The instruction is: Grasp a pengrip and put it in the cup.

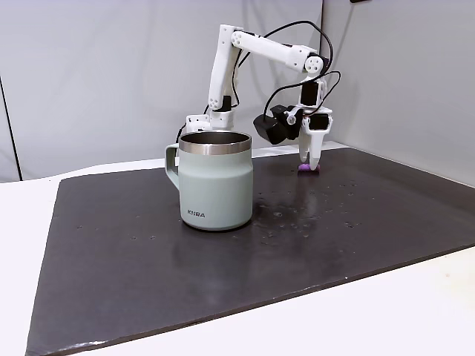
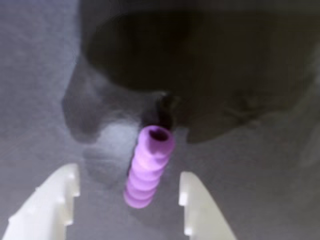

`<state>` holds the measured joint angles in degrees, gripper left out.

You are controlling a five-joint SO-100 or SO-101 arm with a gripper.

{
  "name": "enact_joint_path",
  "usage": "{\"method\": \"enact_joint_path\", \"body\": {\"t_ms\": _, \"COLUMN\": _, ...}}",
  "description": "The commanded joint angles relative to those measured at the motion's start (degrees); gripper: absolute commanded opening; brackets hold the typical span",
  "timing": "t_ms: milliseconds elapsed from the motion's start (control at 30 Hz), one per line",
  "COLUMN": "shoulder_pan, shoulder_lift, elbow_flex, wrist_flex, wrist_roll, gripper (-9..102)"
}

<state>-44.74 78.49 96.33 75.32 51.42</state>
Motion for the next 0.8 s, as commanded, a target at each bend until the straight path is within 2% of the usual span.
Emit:
{"method": "enact_joint_path", "body": {"t_ms": 0, "shoulder_pan": -0.3, "shoulder_lift": -1.0, "elbow_flex": -3.8, "wrist_flex": -0.7, "wrist_roll": 0.7, "gripper": 26}}
{"method": "enact_joint_path", "body": {"t_ms": 467, "shoulder_pan": 0.7, "shoulder_lift": -6.6, "elbow_flex": -4.6, "wrist_flex": -3.3, "wrist_roll": 1.0, "gripper": 20}}
{"method": "enact_joint_path", "body": {"t_ms": 767, "shoulder_pan": 1.0, "shoulder_lift": -7.0, "elbow_flex": -4.9, "wrist_flex": -2.2, "wrist_roll": 0.1, "gripper": 3}}
